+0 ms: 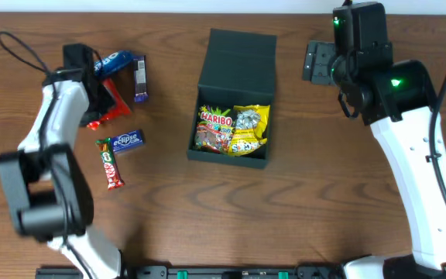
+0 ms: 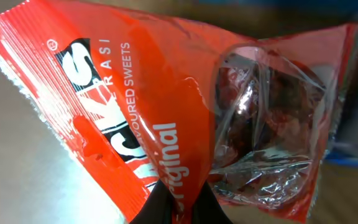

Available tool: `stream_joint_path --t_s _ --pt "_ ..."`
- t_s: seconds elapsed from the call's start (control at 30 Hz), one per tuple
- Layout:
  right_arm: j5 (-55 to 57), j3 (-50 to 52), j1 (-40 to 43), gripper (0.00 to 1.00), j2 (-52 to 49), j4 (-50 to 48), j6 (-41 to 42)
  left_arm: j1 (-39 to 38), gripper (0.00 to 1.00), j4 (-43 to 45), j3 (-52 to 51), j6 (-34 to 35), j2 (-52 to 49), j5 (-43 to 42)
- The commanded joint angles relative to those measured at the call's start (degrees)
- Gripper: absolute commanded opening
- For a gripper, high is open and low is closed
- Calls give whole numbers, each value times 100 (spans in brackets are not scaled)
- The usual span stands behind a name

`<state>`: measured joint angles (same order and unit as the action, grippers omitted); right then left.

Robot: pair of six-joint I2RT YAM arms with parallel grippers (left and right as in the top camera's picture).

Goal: Pack container
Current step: 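Grasp the red Hacks bag and carry it to the box with the left gripper, then lower the red bag into the box, release, and withdraw the left gripper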

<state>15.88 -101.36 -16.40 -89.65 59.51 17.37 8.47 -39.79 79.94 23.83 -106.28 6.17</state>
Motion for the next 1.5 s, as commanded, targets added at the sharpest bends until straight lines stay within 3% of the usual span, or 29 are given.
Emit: stream_joint_path --t_s 0.0,0.23,0.47,0.6,0.73,0.97,1.27,1.47 --pt "-26 -22 35 81 76 2 61 -70 6 39 59 -831 1099 -90" --pt "-22 -22 37 80 503 -42 59 -308 6 -245 59 -3989 2330 -2570" --pt "-20 -22 37 81 1349 28 57 -699 6 -1526 57 -7720 2457 -5311" --pt "28 -22 37 82 1768 219 57 -1126 6 -1961 52 -9092 2295 -5661" --pt "181 -22 37 83 1991 492 52 -1657 6 -1899 52 -9941 1958 -5480" --pt "236 -22 37 83 2055 887 55 -2409 6 -868 52 -9995 1003 -4092" --pt "389 -22 37 84 2048 907 -31 -2782 5 105 52 -9995 256 -2717" --pt "398 -22 37 84 2020 903 -28 -2804 5 205 52 -9991 -37 -2566"
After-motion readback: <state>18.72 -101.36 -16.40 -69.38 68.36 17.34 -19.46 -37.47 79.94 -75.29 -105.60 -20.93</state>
